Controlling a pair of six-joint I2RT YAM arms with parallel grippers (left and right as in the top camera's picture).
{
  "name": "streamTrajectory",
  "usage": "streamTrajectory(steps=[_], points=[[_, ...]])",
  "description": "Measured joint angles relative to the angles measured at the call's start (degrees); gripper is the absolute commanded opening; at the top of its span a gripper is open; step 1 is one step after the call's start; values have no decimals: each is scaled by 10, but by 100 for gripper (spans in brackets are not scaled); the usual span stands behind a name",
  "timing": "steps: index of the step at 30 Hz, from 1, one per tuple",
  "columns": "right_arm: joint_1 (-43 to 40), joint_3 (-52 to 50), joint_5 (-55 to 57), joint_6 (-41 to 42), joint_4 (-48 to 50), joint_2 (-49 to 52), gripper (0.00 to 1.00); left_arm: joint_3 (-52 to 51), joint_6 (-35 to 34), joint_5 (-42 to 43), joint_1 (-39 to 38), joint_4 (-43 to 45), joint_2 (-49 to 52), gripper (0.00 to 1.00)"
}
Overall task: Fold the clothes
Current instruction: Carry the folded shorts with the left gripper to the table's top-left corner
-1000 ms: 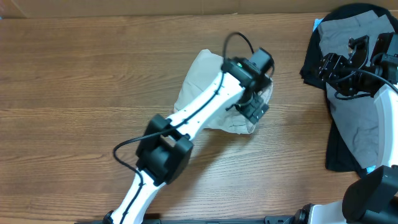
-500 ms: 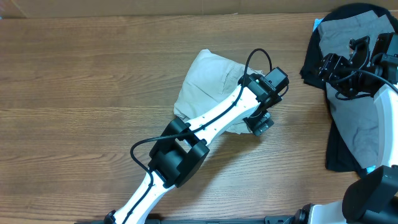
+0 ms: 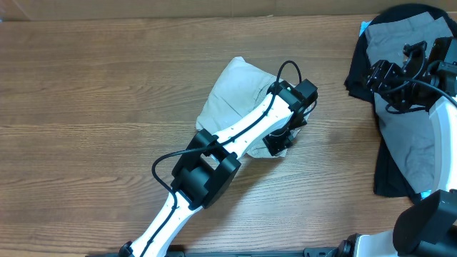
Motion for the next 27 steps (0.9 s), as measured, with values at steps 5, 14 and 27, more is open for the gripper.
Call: streamTrajectory(steps=[5,14,27], points=[[0,0,0,7,-2,0,74,-9,-24,-9,9,30,0,55],[0,0,1,9,-5,0,74,-17,-149,39,141,80,-6,4],[0,0,11,9,2,0,74,-19,-146,52,448,149,-7,4]])
